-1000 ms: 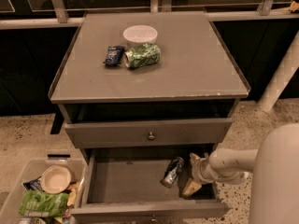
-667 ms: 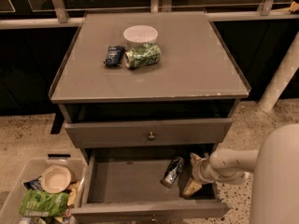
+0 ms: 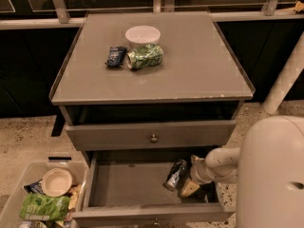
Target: Pick redbull can from middle drawer and place on counter
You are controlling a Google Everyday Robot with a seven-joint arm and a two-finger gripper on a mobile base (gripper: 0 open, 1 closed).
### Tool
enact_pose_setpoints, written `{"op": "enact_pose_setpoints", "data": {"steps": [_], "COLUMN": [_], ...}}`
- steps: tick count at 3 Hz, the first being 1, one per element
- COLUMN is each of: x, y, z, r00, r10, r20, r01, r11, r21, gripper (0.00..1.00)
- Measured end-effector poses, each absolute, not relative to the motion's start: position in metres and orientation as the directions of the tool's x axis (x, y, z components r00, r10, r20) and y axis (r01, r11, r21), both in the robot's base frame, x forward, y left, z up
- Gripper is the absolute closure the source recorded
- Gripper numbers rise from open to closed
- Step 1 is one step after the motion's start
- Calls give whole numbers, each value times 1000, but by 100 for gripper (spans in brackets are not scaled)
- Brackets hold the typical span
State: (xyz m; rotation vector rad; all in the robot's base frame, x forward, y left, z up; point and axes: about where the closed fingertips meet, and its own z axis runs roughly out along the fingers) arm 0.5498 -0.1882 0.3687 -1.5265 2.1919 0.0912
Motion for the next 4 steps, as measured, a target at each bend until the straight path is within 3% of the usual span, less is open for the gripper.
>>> {"op": "enact_pose_setpoints", "data": {"steps": [1, 2, 3, 4], "x": [565, 553, 553, 558], "y": [-162, -169, -169, -133], "z": [356, 348, 348, 353], "r00": [-385, -412, -412, -359], "r10": [-824, -821, -821, -831], "r20": [-415, -395, -395, -424], "r01": [-869, -856, -856, -876], "r11": [476, 497, 497, 457], "r21": [-137, -141, -141, -154], "gripper": [0, 0, 0, 0]}}
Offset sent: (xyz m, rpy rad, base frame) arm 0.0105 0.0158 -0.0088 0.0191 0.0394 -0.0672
